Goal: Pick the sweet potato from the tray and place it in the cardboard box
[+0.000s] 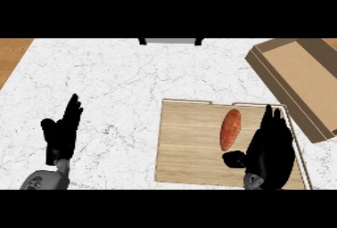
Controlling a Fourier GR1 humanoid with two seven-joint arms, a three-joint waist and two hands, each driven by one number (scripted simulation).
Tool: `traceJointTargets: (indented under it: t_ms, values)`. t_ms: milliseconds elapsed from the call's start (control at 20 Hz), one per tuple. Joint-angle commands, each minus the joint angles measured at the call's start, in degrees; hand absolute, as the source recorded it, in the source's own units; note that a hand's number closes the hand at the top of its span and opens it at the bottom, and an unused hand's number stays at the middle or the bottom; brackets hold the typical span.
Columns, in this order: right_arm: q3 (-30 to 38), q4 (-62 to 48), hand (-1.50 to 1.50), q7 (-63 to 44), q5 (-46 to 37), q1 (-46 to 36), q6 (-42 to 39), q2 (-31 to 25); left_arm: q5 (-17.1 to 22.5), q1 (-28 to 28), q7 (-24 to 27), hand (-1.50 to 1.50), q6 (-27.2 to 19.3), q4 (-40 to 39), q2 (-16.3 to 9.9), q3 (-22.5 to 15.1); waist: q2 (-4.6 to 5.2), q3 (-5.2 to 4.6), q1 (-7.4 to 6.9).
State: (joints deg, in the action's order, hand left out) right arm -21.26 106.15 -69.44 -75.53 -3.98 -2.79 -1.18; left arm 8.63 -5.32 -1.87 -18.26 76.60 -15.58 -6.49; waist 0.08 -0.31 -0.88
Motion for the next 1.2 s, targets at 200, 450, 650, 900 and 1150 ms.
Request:
traceJointTargets:
  t_ms: [200, 450, 650, 900, 1150]
  values:
    - [0.0, -4.3, -1.50, -15.7, 3.7, -7.5, -7.1, 1.1, 0.4, 1.0, 2.6, 0.00, 1.6, -1.7, 0.3, 0.7, 0.03, 0.16, -0.15]
    - [5.3, -9.2, -1.50, -15.8, 4.8, -13.0, -9.1, 1.1, -0.9, 0.0, -1.1, 0.00, 0.4, 0.5, 0.7, -0.9, -0.01, 0.22, -0.38]
    - [6.4, -13.3, -1.50, -15.8, 6.0, -13.7, -7.1, 1.1, -0.4, 0.2, 2.5, 0.00, 1.0, -1.5, 0.5, 0.9, 0.07, 0.20, -0.51]
    - [8.6, -15.4, -1.50, -15.8, 6.7, -17.3, -8.7, 1.2, -1.1, -1.3, 0.7, 0.00, -0.1, -2.6, 1.7, 0.4, -0.08, 0.19, -0.10]
    - [10.3, -19.0, -1.50, -15.8, 6.7, -18.0, -6.1, 1.2, -0.9, -0.8, 1.0, 0.00, 0.9, -1.4, 0.8, 0.8, -0.22, 0.21, -0.38]
